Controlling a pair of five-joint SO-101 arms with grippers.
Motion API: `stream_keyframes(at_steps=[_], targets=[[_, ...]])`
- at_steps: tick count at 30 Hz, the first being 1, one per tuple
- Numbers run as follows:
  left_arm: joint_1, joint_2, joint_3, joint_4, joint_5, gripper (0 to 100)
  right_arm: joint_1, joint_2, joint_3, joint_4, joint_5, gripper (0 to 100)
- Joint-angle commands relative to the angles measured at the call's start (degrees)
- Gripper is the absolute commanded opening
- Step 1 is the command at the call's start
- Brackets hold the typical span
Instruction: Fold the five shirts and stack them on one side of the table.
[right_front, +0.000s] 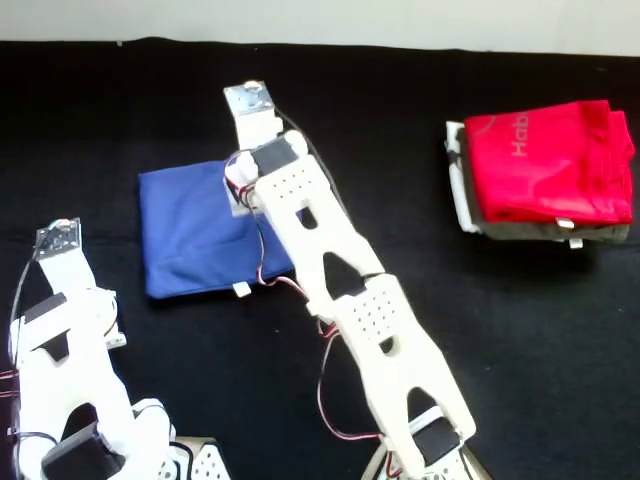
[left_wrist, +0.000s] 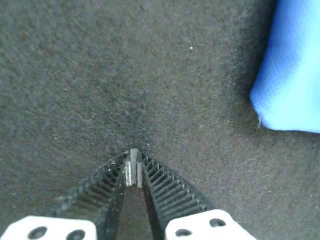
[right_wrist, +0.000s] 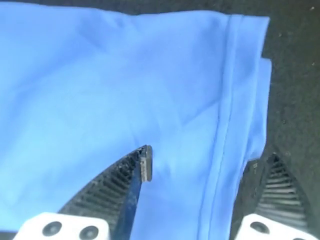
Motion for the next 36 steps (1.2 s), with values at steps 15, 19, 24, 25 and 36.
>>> stream_keyframes(at_steps=[15,19,24,25,36], targets=[[-0.3,0.1,0.1,-0.9,0.4,1,1.2,6.4,-5.7,0.8,-0.3,31.3],[-0.3,0.1,0.1,-0.9,0.4,1,1.5,6.4,-3.2,0.4,-0.2,4.5],[-0.3,0.1,0.1,-0.9,0.4,1,5.0,5.6,-3.5,0.7,5.8,0.5],[-0.3,0.1,0.1,-0.9,0.4,1,6.1,5.0,-4.2,1.0,6.5,0.5],[-0.2,0.1,0.1,-0.9,0.4,1,18.5,1.6,-12.2,9.7,14.4,1.5]])
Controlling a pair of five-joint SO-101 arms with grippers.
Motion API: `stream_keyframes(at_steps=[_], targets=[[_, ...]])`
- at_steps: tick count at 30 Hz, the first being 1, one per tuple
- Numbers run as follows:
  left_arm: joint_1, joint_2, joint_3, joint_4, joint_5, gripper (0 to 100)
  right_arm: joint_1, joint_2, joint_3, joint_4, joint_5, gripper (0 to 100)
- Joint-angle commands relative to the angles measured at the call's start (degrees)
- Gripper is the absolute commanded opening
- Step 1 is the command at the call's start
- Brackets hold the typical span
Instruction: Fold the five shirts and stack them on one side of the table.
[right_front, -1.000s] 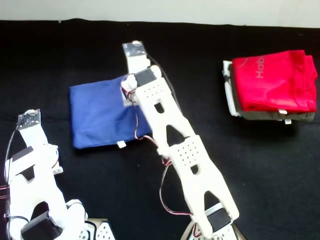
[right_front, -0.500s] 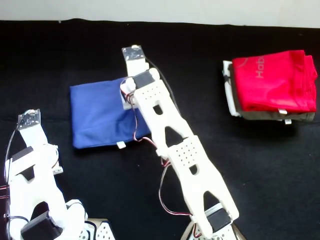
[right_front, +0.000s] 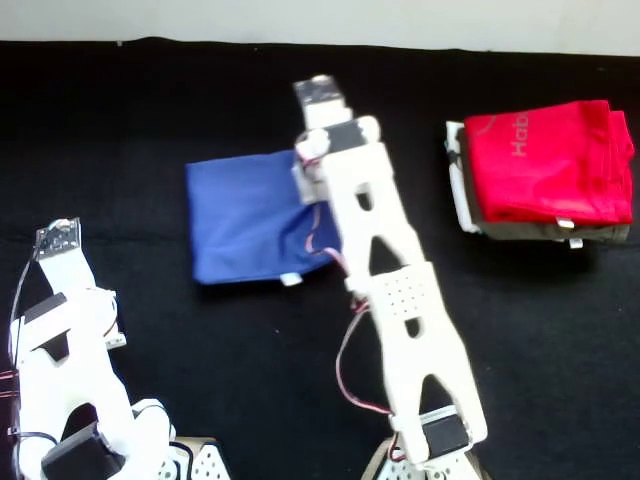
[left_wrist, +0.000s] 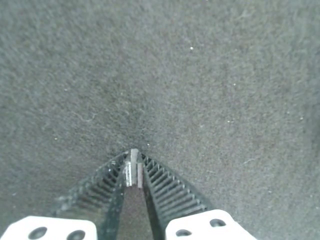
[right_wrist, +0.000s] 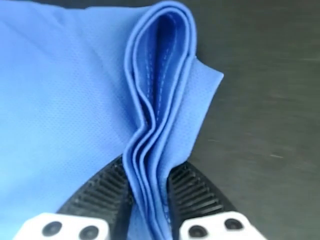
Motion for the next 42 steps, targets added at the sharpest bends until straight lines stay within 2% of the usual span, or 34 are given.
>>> stream_keyframes(at_steps=[1,6,8,16,22,31,35,37,40,42], targets=[[-0.2,0.1,0.1,-0.9,0.4,1,3.1,-5.0,-2.8,1.5,2.4,3.4],[-0.2,0.1,0.1,-0.9,0.4,1,1.0,-5.5,-3.4,6.1,0.3,26.5],[-0.2,0.1,0.1,-0.9,0.4,1,0.2,-5.7,-4.8,6.3,-1.9,31.8],[-0.2,0.1,0.0,-0.9,0.4,1,-2.1,-9.2,-6.1,6.5,-10.9,32.5],[-0.2,0.1,0.0,-0.9,0.4,1,-4.7,-10.0,2.6,6.4,-11.4,36.3],[-0.2,0.1,0.1,-1.5,0.4,1,-1.9,-6.0,10.9,-1.5,-11.3,36.3],[-0.2,0.1,0.1,-1.5,0.4,1,-1.1,-1.6,10.5,-2.3,-10.9,33.1],[-0.2,0.1,0.1,-1.5,0.4,1,-0.8,-1.1,10.4,-1.9,-10.8,24.1],[-0.2,0.1,0.1,-1.5,0.4,1,0.7,-1.3,10.4,-2.3,-8.2,1.6],[-0.2,0.1,0.1,-1.5,0.4,1,2.2,-1.4,9.8,-1.5,-5.2,3.0]])
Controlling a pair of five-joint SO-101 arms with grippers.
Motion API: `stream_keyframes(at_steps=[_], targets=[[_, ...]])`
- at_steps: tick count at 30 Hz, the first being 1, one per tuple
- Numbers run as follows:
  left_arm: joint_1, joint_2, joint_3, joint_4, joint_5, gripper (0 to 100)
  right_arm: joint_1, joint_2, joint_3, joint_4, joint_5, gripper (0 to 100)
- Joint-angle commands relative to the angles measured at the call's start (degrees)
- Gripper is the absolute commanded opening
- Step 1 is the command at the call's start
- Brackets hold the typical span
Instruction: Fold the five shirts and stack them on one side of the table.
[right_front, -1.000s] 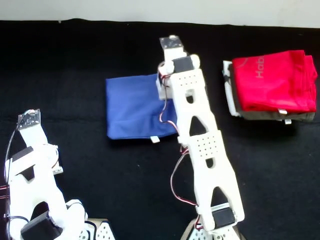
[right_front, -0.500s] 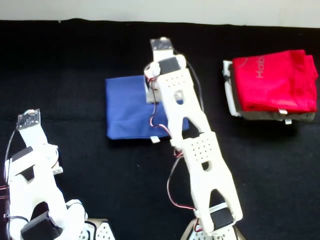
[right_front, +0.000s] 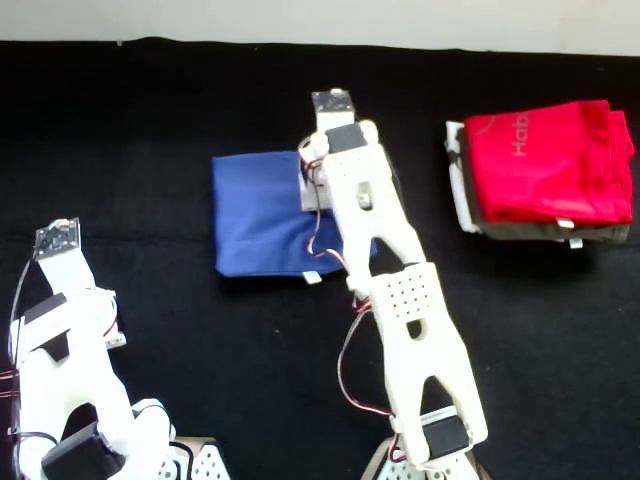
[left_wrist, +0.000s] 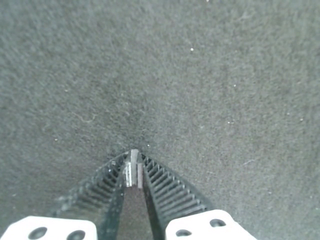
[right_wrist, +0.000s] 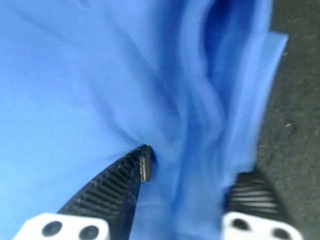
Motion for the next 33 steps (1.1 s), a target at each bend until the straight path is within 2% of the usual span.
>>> stream_keyframes(at_steps=[1,5,10,18,23,28,33], targets=[[-0.1,0.1,0.1,-0.9,0.4,1,3.9,0.0,-1.8,1.7,3.8,3.8],[-0.1,0.1,0.2,-0.9,0.4,1,8.7,0.0,-10.7,8.3,3.9,0.5],[-0.1,0.1,0.2,-1.0,0.4,1,15.2,-5.0,-16.8,8.2,7.0,0.5],[-0.1,0.1,0.3,-1.0,0.4,1,19.4,-29.1,-3.6,8.1,14.3,0.5],[-0.1,0.1,0.3,-1.0,0.4,1,25.4,-39.0,7.3,7.9,18.0,0.5],[-0.1,0.1,0.3,-1.0,0.4,1,32.4,-36.4,13.1,7.0,22.2,0.5],[-0.1,0.1,0.4,-1.0,0.4,1,37.5,-25.7,16.1,1.6,25.5,0.5]])
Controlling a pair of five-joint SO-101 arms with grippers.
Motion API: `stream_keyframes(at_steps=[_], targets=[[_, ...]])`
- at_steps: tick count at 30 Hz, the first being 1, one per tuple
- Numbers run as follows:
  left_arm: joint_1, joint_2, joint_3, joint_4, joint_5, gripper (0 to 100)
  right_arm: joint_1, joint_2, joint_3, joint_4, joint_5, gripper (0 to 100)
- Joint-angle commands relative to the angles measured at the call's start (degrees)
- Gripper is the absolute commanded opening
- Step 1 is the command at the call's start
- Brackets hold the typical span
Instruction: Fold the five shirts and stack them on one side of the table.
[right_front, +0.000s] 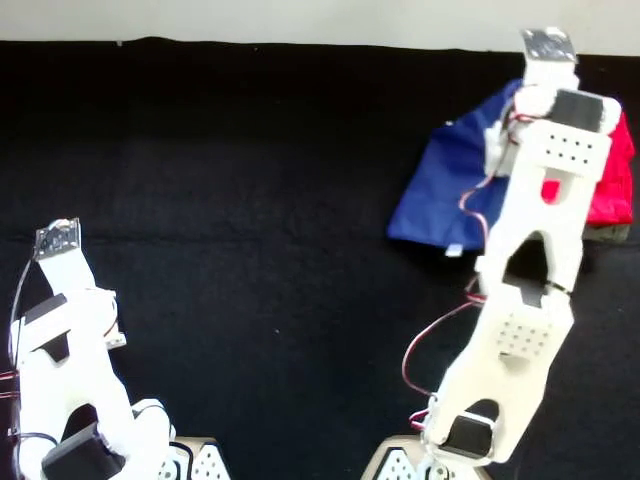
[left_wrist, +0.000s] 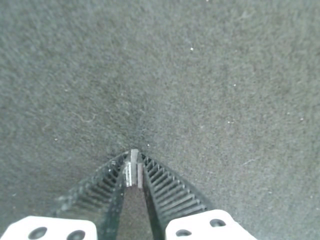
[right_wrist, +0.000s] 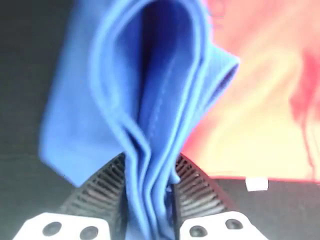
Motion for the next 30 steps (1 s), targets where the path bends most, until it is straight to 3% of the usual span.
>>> stream_keyframes(at_steps=[1,9,21,30], targets=[[-0.1,0.2,0.1,-1.0,0.4,1,3.3,6.0,0.6,-2.9,2.6,0.5],[-0.1,0.2,0.1,-1.0,0.4,1,0.5,6.8,-8.2,3.6,4.8,0.5],[-0.1,0.2,0.1,-1.0,0.4,1,-12.9,-13.8,-15.0,3.8,4.7,0.5],[-0.1,0.2,0.1,-1.0,0.4,1,-7.7,-18.4,-15.0,3.7,9.8,0.5]])
